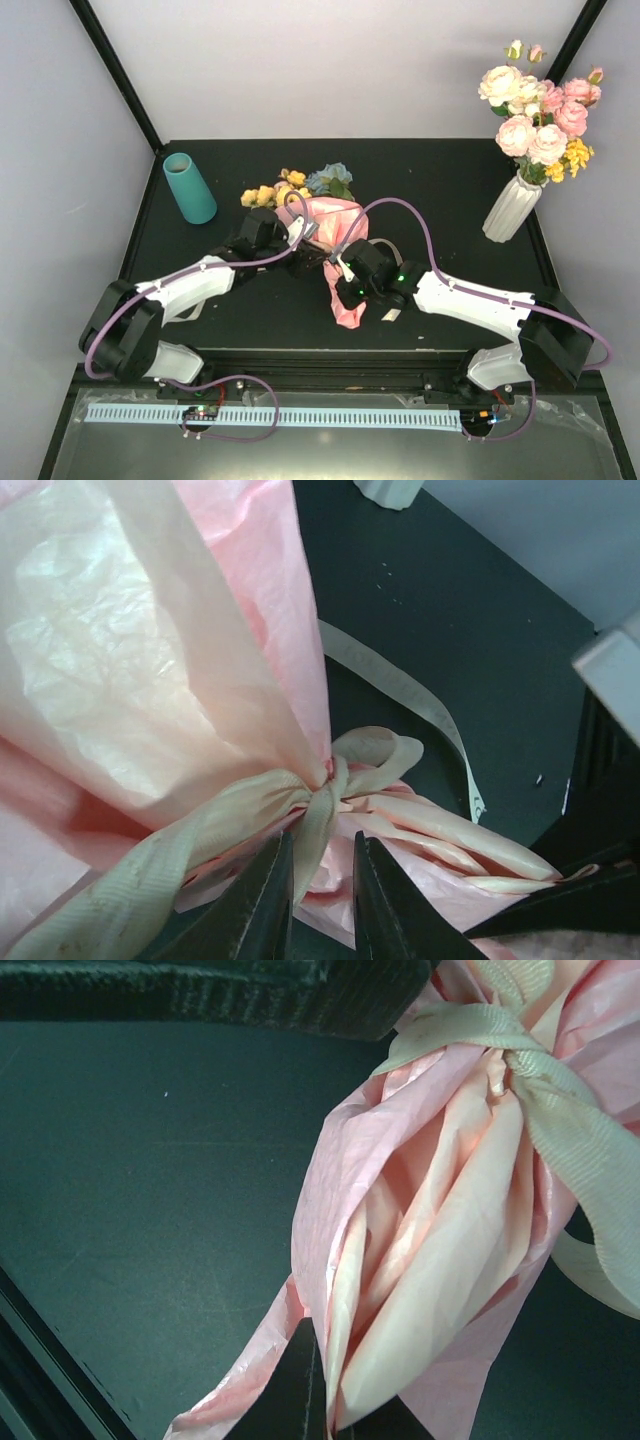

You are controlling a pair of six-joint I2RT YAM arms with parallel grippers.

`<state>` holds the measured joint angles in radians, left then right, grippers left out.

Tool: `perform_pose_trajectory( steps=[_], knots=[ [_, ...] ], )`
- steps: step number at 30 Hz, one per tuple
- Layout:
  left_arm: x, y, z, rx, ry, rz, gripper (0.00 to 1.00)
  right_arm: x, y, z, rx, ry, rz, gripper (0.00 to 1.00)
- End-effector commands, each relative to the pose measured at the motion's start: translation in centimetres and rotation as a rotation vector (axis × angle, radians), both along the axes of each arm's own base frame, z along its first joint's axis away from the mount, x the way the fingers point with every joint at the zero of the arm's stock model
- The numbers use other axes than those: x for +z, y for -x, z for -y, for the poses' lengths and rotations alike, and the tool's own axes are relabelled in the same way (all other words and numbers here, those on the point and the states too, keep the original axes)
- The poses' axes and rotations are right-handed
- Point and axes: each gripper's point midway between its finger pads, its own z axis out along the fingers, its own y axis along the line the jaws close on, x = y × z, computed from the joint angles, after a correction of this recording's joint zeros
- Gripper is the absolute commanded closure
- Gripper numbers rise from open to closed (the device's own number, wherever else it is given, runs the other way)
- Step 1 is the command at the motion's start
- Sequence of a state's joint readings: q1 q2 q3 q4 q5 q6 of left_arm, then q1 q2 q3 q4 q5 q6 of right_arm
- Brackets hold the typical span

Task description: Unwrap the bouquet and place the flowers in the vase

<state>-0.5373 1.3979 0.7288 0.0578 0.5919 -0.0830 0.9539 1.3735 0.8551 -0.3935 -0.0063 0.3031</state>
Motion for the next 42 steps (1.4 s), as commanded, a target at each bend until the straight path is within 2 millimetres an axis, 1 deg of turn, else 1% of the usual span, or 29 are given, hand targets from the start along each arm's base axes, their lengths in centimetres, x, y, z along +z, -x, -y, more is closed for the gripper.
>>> perform_pose_trajectory(
  steps=[1, 6, 10, 14, 16, 20, 22, 26, 32, 34, 38, 40, 42],
  knots=[
    [0.8, 1.2, 0.2, -0.059, -0.004, 0.070, 0.80, 1.9, -0.5, -0.8, 0.031, -0.045, 0.052, 0.98],
    [-0.4, 1.1, 0.2, -0.046, -0.025, 0.019, 0.79, 1.9, -0.4, -1.0, 0.047, -0.043, 0.055, 0.98],
    [-0.9, 1.4, 0.4, -0.039, -0.019, 0.036, 0.76, 2.0, -0.3, -1.1, 0.064, -0.043, 0.059, 0.98],
    [-1.3, 0.4, 0.5, -0.011, -0.044, 0.035, 0.74, 2.0, -0.2, -1.3, 0.080, -0.041, 0.056, 0.98],
    [-1.5, 0.1, 0.5, -0.009, -0.055, 0.041, 0.72, 2.0, -0.2, -1.4, 0.084, -0.038, 0.058, 0.98],
    [-1.4, -0.4, 0.4, 0.002, -0.069, 0.064, 0.65, 1.9, -0.2, -1.3, 0.093, -0.035, 0.058, 0.98],
    [-1.6, -0.6, 0.4, 0.010, -0.078, 0.067, 0.64, 2.0, -0.1, -1.3, 0.098, -0.037, 0.061, 0.98],
    [-1.5, -0.8, 0.7, 0.004, -0.070, 0.072, 0.66, 2.2, 0.3, -1.6, 0.126, -0.051, 0.058, 0.98],
    [-1.5, -1.5, 1.1, 0.017, -0.064, 0.066, 0.73, 2.4, 0.9, -2.1, 0.178, -0.074, 0.054, 0.98],
    [-1.4, -1.7, 1.2, 0.021, -0.062, 0.066, 0.74, 2.4, 1.2, -2.2, 0.188, -0.085, 0.050, 0.99],
    [-1.5, -2.1, 1.3, 0.027, -0.068, 0.055, 0.72, 2.7, 1.5, -2.6, 0.216, -0.109, 0.054, 0.98],
    [-1.6, -2.3, 1.4, 0.033, -0.066, 0.053, 0.74, 3.0, 1.5, -2.7, 0.227, -0.114, 0.062, 0.98],
    [-1.7, -2.7, 1.4, 0.048, -0.069, 0.050, 0.81, 3.2, 1.5, -2.7, 0.230, -0.119, 0.071, 0.98]
  ],
)
